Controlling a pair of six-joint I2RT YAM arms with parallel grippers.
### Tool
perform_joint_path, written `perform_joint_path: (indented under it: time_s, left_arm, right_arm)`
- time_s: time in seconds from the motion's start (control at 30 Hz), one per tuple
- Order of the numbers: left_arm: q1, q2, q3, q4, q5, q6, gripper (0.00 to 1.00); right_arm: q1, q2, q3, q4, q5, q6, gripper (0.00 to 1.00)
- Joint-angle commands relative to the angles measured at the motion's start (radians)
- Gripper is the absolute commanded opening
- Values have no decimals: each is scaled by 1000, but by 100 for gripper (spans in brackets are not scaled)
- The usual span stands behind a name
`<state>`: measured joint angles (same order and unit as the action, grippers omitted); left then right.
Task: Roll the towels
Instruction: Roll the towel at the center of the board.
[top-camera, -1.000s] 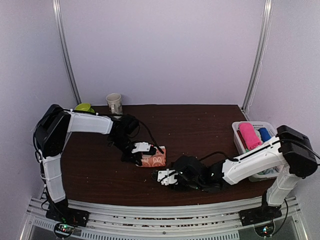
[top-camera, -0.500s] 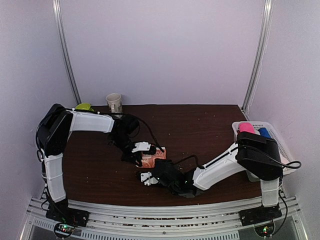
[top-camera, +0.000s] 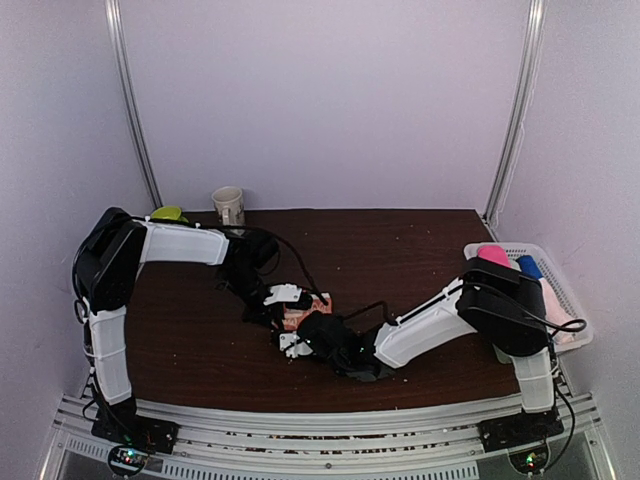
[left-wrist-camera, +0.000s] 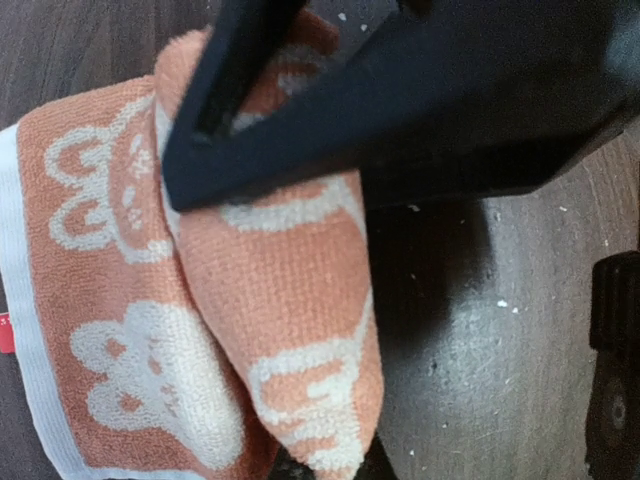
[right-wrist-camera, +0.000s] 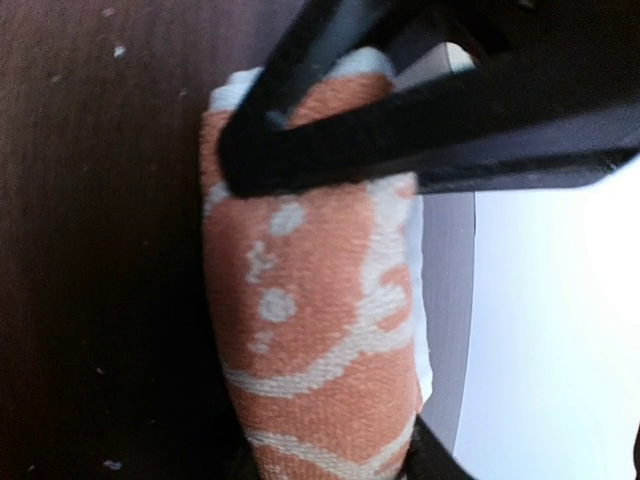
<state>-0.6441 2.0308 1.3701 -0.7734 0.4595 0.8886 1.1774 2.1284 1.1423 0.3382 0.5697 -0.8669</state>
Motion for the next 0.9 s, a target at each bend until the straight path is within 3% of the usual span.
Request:
perform_joint_path:
  time_s: [0.0, 0.2, 0.47, 0.57, 0.63, 0.73, 0.87]
  left_arm:
    - [-13, 104, -72, -178, -83, 15, 0]
    - [2, 66, -63, -159, -84, 10, 2]
    - [56, -64, -88, -132, -72, 26, 45]
    - [79, -112, -118, -106, -72, 25, 73]
    - [102, -160, -150, -76, -61, 28, 86]
    - [130, -243, -203, -14, -54, 31, 97]
    - [168, -412, -333, 153, -38, 23, 98]
  right_arm:
    - [-19, 22, 45, -122, -55, 40, 28]
    - [-24, 18, 66, -187, -107, 76, 16]
    - [-36, 0, 63, -239, -164, 156, 8]
    - [-41, -7, 67, -259, -191, 175, 7]
    - [-43, -11, 75, -283, -210, 186, 6]
    - [-47, -17, 97, -329, -248, 204, 5]
    - [-59, -17, 152, -437, -325, 245, 4]
